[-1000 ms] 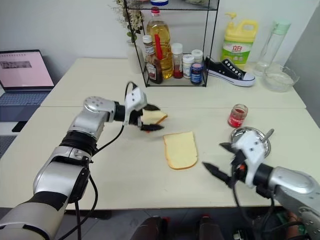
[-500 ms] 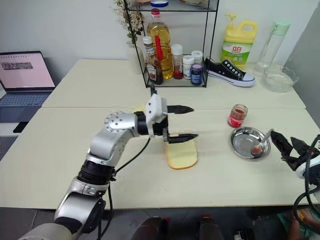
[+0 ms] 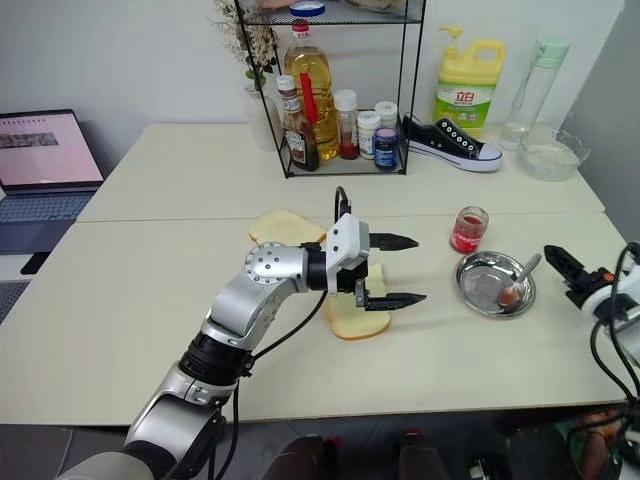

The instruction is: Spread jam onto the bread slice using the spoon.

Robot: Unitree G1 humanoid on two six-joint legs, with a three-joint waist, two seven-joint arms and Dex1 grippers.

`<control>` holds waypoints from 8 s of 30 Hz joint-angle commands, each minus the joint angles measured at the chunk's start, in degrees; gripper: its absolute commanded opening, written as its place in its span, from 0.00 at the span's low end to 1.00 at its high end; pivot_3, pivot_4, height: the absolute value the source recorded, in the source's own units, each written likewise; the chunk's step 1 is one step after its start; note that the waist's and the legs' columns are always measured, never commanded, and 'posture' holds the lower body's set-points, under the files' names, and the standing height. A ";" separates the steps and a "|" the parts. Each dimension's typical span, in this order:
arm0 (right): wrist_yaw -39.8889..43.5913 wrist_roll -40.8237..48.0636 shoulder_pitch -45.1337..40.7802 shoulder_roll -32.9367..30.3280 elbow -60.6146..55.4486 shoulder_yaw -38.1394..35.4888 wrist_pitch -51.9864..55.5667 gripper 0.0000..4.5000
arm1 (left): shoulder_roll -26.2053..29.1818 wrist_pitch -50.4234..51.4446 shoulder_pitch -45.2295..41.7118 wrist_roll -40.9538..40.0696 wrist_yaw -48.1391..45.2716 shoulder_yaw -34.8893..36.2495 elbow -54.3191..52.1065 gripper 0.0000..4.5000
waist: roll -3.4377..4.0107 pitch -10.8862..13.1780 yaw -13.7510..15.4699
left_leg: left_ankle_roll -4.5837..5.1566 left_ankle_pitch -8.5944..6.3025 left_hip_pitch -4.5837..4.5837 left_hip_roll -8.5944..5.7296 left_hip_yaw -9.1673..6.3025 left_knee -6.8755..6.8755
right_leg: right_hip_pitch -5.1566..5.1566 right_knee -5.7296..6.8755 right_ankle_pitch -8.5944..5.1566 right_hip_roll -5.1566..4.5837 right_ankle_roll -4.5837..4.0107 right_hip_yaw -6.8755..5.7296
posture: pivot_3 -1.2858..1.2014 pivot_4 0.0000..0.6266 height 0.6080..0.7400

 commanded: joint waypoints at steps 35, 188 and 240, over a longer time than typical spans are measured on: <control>15.07 -10.68 -12.98 -1.19 20.59 -0.08 -4.70 0.01 | 1.27 0.98 -3.19 -1.69 4.47 2.82 -1.31 1.00 | 0.01 0.02 -0.16 | -0.01 0.00 -0.01 -0.04 0.00 0.03 | 0.06 -0.05 0.00 -0.06 0.01 0.00 | 0.52 0.24 1.00; -25.35 -16.44 -20.88 23.96 -14.52 1.33 -17.33 0.01 | 1.43 4.18 -2.87 -4.14 10.50 7.29 -1.47 1.00 | 0.13 0.07 -0.53 | -0.06 0.03 -0.23 -0.04 0.03 -0.01 | -0.35 0.08 0.01 -0.06 0.01 0.03 | 0.52 0.24 1.00; -47.39 10.36 -24.76 27.88 -30.84 -4.96 -10.73 0.01 | 9.94 1.95 -2.56 -5.79 3.91 11.62 1.95 1.00 | 0.23 0.12 -0.82 | -0.04 0.02 -0.24 -0.01 0.04 -0.08 | -0.40 0.07 0.00 -0.05 0.00 0.06 | 0.52 0.24 1.00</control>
